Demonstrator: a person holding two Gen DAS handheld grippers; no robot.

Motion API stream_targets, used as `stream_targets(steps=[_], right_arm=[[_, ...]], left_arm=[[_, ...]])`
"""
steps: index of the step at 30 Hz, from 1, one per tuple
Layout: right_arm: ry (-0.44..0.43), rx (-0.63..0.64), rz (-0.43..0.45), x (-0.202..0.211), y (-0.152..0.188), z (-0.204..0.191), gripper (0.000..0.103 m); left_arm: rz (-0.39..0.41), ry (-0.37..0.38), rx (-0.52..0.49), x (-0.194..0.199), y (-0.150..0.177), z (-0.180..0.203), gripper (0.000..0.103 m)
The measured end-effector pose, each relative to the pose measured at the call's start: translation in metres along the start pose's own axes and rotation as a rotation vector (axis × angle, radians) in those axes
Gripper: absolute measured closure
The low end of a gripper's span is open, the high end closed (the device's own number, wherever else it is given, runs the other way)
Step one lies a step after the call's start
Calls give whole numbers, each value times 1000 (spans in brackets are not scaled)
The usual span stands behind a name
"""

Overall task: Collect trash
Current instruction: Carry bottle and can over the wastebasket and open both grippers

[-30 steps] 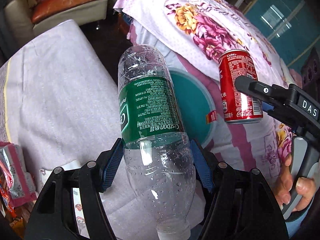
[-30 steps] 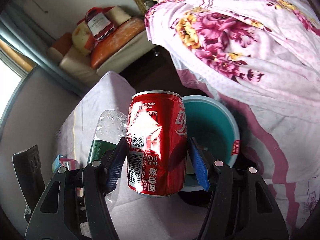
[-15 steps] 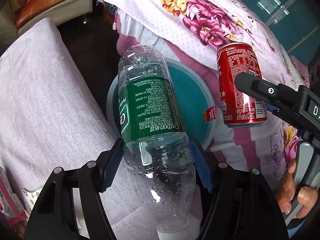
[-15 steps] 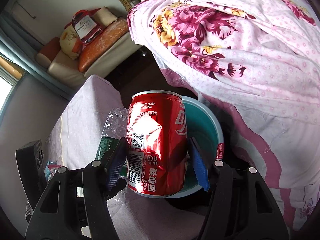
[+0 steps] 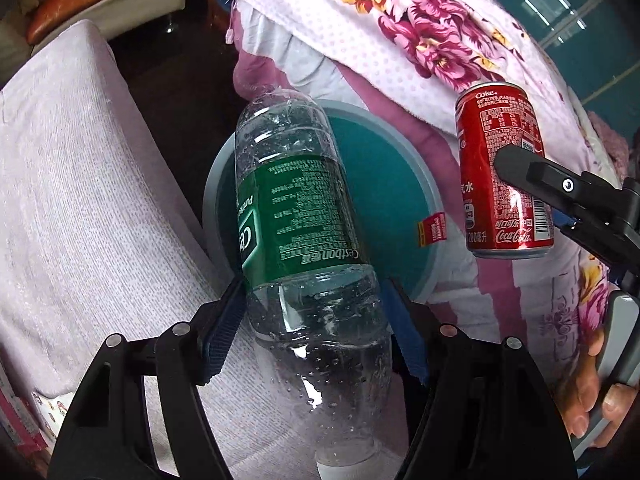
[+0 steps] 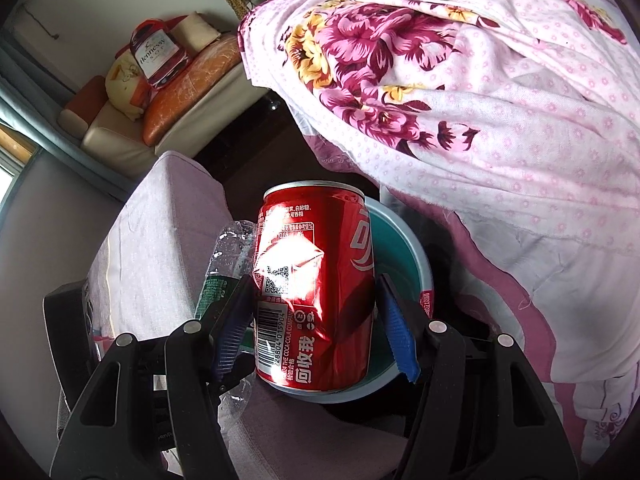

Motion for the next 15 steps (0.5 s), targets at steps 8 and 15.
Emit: stream_targets(steps=[8,15], right_arm=[[3,6,-5,-2,-2,-4,44],[9,18,-15,-5,-2,-10,44]], left_arm=[[76,21,-2,24,-4,-1,16],[85,27,29,34,3,-17,16]])
Point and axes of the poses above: each gripper's, at about its wrist camera, not at the fingertips, and x roughly against the way its jaws point, z to its right, y to its underside, the point moved 4 cm from there along -x, roughly the way its jaws point, and after that the axes turned 14 degrees about x, right-handed, at the moved point
